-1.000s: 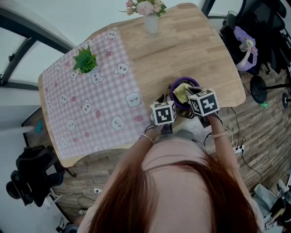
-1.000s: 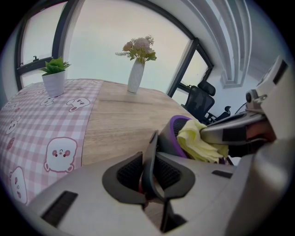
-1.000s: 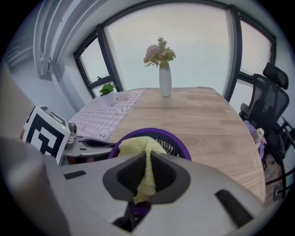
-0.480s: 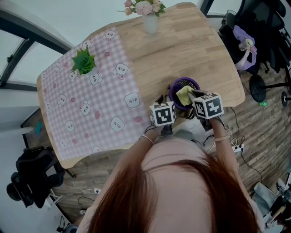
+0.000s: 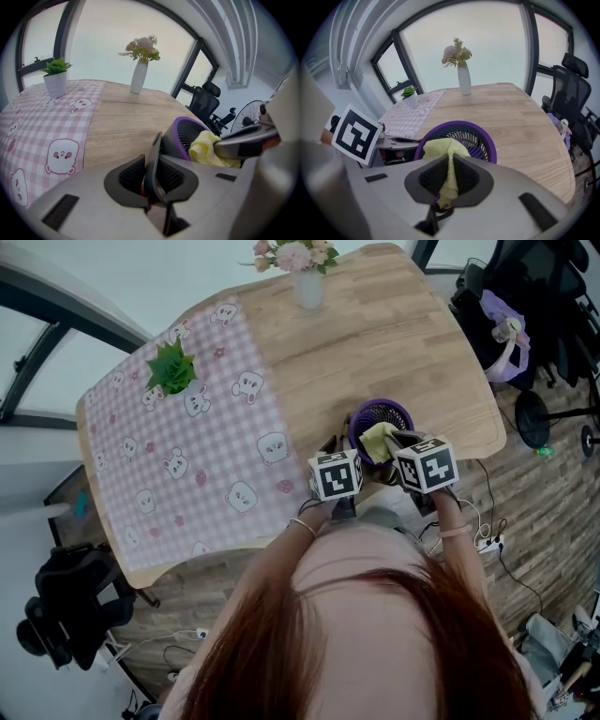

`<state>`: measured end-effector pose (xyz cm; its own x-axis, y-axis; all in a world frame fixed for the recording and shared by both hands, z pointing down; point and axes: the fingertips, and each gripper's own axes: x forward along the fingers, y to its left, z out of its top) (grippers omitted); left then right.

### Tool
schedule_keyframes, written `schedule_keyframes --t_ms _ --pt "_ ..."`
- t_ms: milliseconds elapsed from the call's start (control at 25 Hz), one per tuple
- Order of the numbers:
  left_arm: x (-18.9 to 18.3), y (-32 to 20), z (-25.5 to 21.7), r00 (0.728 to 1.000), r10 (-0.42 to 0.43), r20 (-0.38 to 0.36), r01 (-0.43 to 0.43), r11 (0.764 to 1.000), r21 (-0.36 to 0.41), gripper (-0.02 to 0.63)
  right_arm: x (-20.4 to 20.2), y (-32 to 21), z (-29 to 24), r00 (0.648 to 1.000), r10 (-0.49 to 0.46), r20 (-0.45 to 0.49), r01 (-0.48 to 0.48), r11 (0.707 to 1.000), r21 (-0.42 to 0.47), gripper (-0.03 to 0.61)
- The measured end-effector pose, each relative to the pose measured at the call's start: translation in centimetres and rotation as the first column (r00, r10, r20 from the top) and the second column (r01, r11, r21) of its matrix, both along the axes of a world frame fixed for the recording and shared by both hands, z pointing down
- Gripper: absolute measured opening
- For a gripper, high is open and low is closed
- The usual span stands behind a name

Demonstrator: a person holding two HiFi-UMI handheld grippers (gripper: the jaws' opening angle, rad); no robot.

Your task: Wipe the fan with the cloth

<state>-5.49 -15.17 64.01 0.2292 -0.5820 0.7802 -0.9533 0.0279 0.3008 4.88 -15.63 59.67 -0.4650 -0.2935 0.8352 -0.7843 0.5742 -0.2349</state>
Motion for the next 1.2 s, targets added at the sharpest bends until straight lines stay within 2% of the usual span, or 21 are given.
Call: schedule_keyframes --t_ms 800,1040,1200 --pt "0.0 0.0 -0.1 1.0 -0.02 0.006 0.02 1.0 0.009 0.061 -2.3 0.5 -0.1 0.995 -0.099 0.03 0.099 0.995 0.001 0.025" --pt "0.1 0.4 0.0 1.0 -0.031 0.0 0.031 1.0 0.006 0.061 -2.8 -0.2 -0.9 0.992 -0.105 0.076 0.101 0.994 0.05 0.025" --pt "0.0 0.5 -0.3 1.0 -0.026 0.006 0.026 1.0 0.009 0.061 -2.8 -1.4 -2.6 0.988 -0.091 0.122 0.075 0.989 0.124 0.025"
